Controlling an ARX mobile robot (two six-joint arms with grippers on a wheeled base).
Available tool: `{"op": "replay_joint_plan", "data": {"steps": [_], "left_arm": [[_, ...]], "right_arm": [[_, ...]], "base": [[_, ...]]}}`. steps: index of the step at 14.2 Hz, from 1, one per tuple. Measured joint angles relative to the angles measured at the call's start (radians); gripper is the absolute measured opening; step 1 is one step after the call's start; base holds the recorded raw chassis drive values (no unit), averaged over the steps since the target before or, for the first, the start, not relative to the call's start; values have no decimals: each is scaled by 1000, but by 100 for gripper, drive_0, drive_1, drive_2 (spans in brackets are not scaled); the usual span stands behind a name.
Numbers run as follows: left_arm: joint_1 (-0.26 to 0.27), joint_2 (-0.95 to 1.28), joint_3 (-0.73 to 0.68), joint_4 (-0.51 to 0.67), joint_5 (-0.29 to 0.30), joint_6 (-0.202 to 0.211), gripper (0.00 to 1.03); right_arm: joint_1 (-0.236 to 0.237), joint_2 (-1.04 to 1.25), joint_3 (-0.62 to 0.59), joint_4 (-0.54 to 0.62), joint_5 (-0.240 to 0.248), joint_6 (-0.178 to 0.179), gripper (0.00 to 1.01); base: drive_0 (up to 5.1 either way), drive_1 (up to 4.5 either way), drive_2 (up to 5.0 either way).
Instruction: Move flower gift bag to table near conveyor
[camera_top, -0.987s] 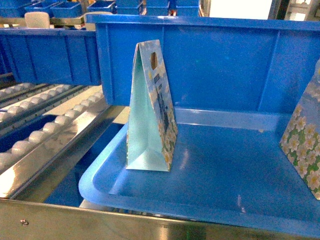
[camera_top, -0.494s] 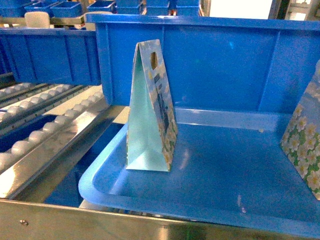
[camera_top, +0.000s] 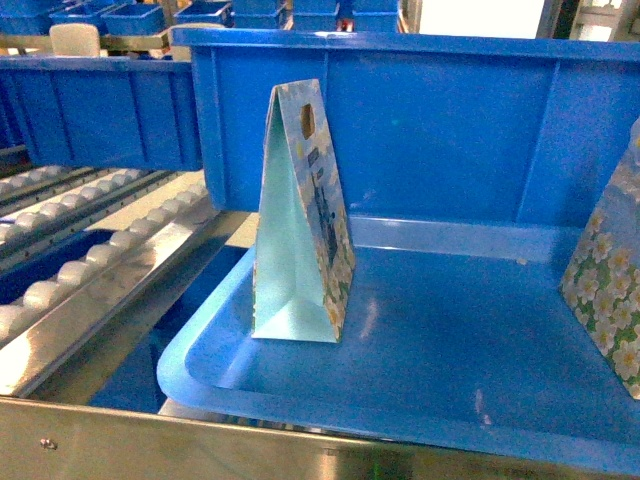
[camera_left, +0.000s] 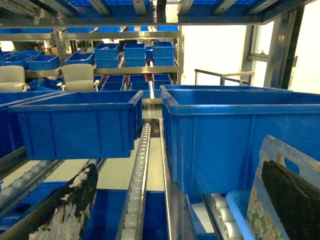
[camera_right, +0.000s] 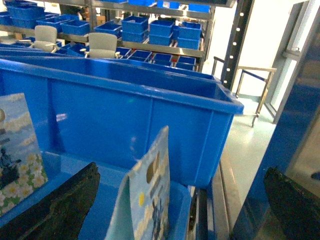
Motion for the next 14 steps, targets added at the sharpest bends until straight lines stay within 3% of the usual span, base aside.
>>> {"op": "replay_joint_plan", "data": {"steps": [3,5,10,14], "left_arm": [[0,0,0,0,0,0,98],[0,0,0,0,0,0,98],[0,0,0,0,0,0,98],[0,0,0,-1,0,0,98]], "right_arm": [[89,35,48,29,64,-10,98],[115,137,67,98,76,-11,98],[111,410,161,160,107,1,98],[79,520,234,112,106,63,98]], "base": [[0,0,0],[0,0,0],[0,0,0],[0,0,0]]}}
